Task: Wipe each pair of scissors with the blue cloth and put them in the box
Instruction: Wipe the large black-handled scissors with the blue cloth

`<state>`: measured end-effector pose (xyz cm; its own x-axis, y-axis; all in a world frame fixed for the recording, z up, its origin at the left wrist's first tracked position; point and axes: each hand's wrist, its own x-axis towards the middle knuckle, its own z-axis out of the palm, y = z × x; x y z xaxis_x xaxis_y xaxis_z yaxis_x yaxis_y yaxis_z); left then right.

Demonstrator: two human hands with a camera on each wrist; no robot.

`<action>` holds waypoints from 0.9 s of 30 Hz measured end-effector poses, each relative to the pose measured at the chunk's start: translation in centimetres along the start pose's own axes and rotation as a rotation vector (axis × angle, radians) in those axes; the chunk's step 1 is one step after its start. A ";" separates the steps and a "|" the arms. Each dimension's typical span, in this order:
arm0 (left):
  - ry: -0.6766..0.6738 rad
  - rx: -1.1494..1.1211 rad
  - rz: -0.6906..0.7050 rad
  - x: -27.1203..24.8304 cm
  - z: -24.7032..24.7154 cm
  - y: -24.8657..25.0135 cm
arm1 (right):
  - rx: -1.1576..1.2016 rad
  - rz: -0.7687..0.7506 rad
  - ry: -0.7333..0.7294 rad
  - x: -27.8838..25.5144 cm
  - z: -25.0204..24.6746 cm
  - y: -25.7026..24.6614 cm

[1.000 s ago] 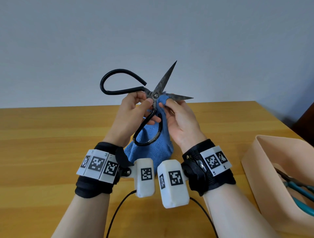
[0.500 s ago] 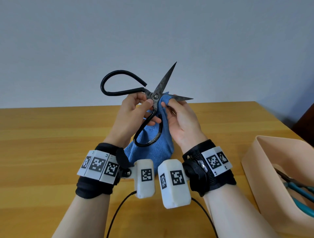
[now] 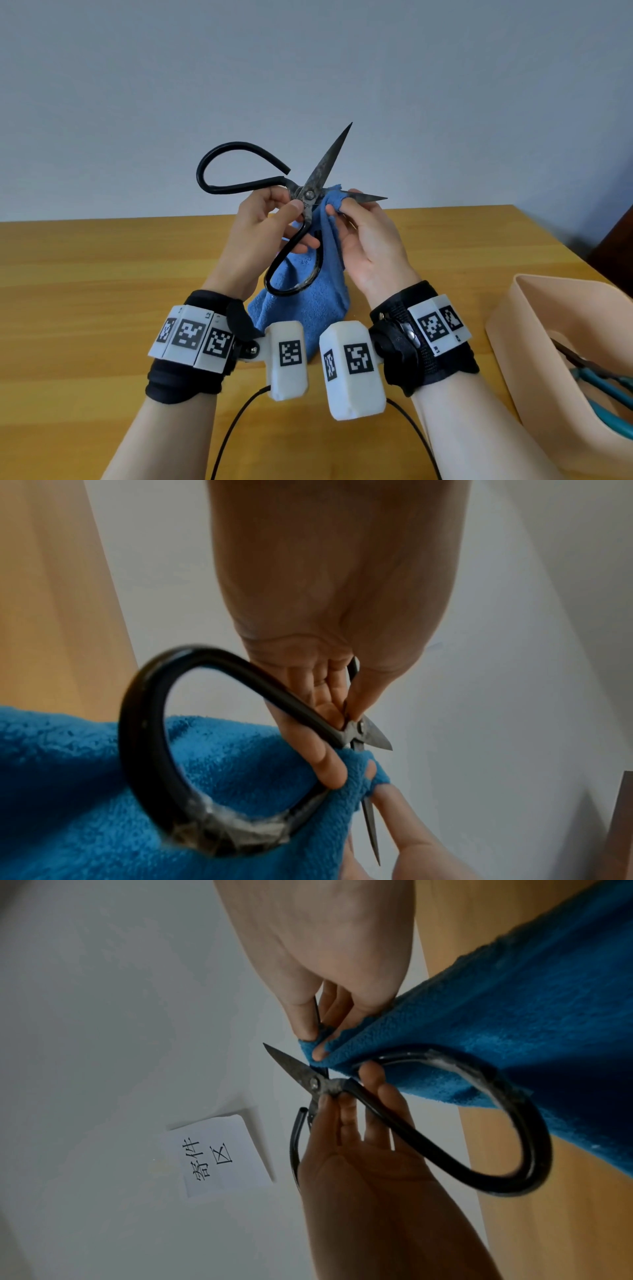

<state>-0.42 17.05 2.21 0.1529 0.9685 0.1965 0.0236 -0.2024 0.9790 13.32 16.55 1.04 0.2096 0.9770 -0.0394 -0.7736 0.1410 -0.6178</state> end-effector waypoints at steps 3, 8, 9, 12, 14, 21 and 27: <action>0.002 -0.004 0.000 -0.1 0.4 -0.1 | -0.008 0.035 -0.039 -0.4 0.1 0.0; 0.006 0.002 0.003 0.0 0.0 0.0 | 0.014 0.005 -0.012 0.0 -0.1 -0.1; 0.005 0.003 0.002 -0.1 0.1 0.0 | 0.013 0.008 -0.008 0.0 -0.1 0.0; 0.002 0.001 0.005 -0.1 0.5 -0.1 | -0.008 0.046 -0.050 -0.1 -0.1 0.2; 0.005 -0.001 0.007 -0.1 0.5 -0.1 | -0.011 0.038 -0.057 -0.1 -0.1 0.0; 0.037 -0.029 0.019 0.0 -0.4 -0.1 | 0.036 0.012 0.012 0.4 -0.8 0.1; 0.009 0.002 0.014 0.1 -0.5 -0.2 | 0.050 -0.043 0.078 1.0 -1.1 -0.1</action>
<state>-0.88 17.26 2.02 0.1440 0.9668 0.2111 0.0235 -0.2166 0.9760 14.24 17.37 0.18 0.2873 0.9548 -0.0758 -0.7914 0.1920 -0.5804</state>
